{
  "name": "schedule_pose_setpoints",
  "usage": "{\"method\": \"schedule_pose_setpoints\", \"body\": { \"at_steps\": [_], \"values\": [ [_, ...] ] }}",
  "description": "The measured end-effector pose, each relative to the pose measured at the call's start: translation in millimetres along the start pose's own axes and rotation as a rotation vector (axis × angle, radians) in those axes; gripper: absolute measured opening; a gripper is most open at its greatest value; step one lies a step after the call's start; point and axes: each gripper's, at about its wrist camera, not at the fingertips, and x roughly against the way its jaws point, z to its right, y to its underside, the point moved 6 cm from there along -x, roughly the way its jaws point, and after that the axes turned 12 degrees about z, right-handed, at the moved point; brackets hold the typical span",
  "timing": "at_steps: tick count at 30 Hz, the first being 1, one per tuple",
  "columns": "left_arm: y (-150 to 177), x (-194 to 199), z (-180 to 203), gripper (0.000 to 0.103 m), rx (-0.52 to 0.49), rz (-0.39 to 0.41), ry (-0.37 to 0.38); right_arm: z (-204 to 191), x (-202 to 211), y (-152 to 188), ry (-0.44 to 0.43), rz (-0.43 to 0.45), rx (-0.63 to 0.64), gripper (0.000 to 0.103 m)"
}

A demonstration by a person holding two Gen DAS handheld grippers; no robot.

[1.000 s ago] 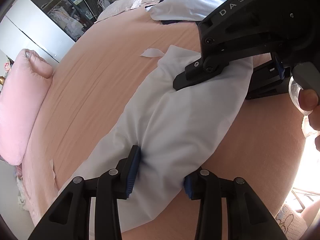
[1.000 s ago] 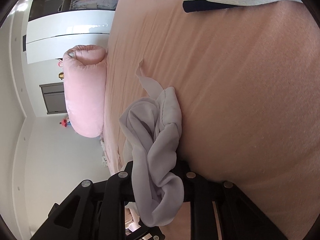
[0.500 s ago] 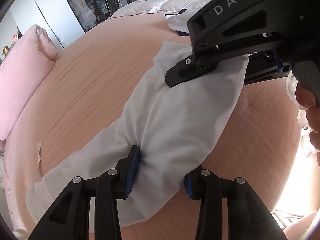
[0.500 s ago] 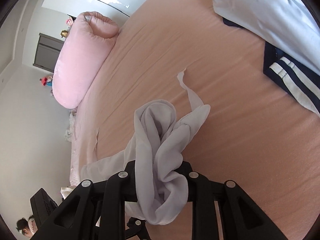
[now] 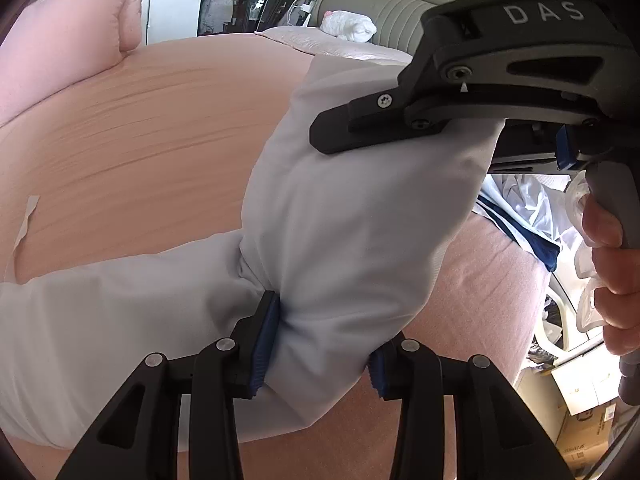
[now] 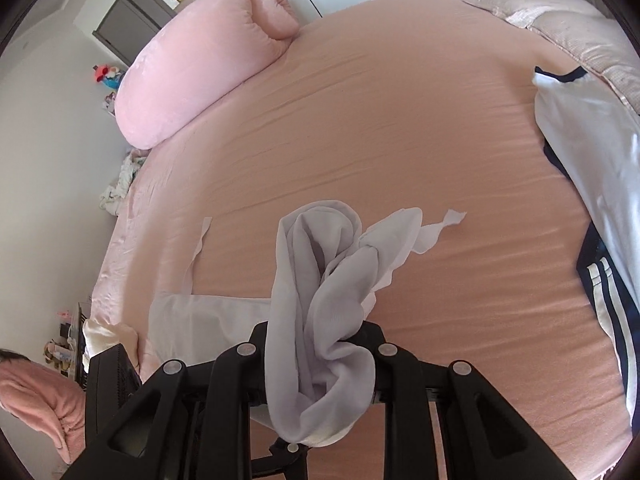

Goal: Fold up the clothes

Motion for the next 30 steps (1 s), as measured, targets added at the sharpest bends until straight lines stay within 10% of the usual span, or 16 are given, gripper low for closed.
{"method": "schedule_pose_setpoints", "body": {
  "at_steps": [7,30],
  "values": [
    [2,18,-11,0.035,0.118,0.045,0.048,-38,-6,-2,0.095,-0.088,0.139,0.022],
    [-9,96,-71,0.032,0.382,0.209,0.071,-161,-28,14,0.029,-0.182,0.403,0.022]
  ]
}}
